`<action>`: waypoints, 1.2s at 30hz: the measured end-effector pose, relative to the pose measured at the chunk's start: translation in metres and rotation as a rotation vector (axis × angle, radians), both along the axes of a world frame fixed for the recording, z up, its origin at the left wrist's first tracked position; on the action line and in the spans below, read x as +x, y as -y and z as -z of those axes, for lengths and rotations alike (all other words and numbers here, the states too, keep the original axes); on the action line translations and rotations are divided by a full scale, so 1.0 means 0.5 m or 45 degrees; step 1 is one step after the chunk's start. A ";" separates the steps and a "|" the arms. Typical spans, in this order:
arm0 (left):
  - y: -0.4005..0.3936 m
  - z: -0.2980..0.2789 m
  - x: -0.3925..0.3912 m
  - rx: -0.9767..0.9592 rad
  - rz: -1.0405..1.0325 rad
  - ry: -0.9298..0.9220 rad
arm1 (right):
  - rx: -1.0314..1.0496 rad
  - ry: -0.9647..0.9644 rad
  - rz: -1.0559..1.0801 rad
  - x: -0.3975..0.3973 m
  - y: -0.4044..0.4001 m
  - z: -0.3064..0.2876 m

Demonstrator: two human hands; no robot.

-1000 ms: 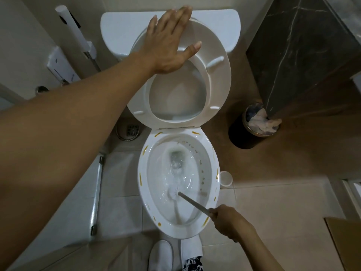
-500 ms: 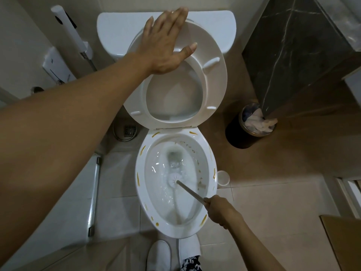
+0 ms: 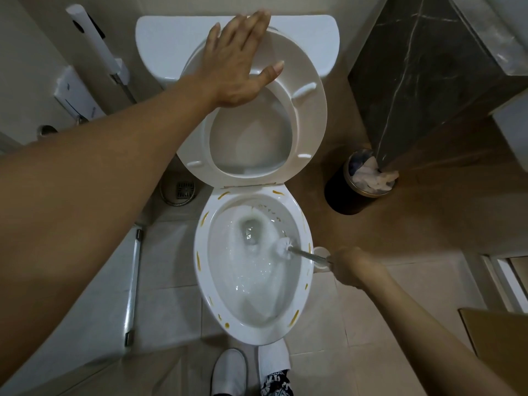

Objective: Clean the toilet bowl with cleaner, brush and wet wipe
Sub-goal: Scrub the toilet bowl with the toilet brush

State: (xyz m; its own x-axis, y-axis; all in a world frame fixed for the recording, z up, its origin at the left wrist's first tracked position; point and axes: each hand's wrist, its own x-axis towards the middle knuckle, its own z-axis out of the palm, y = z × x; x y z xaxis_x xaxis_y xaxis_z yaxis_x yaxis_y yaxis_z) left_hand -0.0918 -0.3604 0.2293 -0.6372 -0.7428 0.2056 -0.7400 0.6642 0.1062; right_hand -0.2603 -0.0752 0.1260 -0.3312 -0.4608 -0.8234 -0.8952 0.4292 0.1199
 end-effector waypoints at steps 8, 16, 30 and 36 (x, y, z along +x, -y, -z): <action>0.000 0.000 0.001 0.018 0.003 -0.005 | 0.032 -0.001 -0.059 -0.001 0.000 0.016; 0.001 0.000 0.000 0.019 0.002 -0.001 | 0.103 -0.009 0.010 -0.006 0.015 0.019; 0.003 0.002 0.002 0.012 0.008 -0.001 | -0.174 -0.095 0.050 0.012 0.020 0.067; 0.000 0.000 0.001 0.018 0.007 -0.017 | -0.006 -0.081 -0.044 -0.006 0.039 0.048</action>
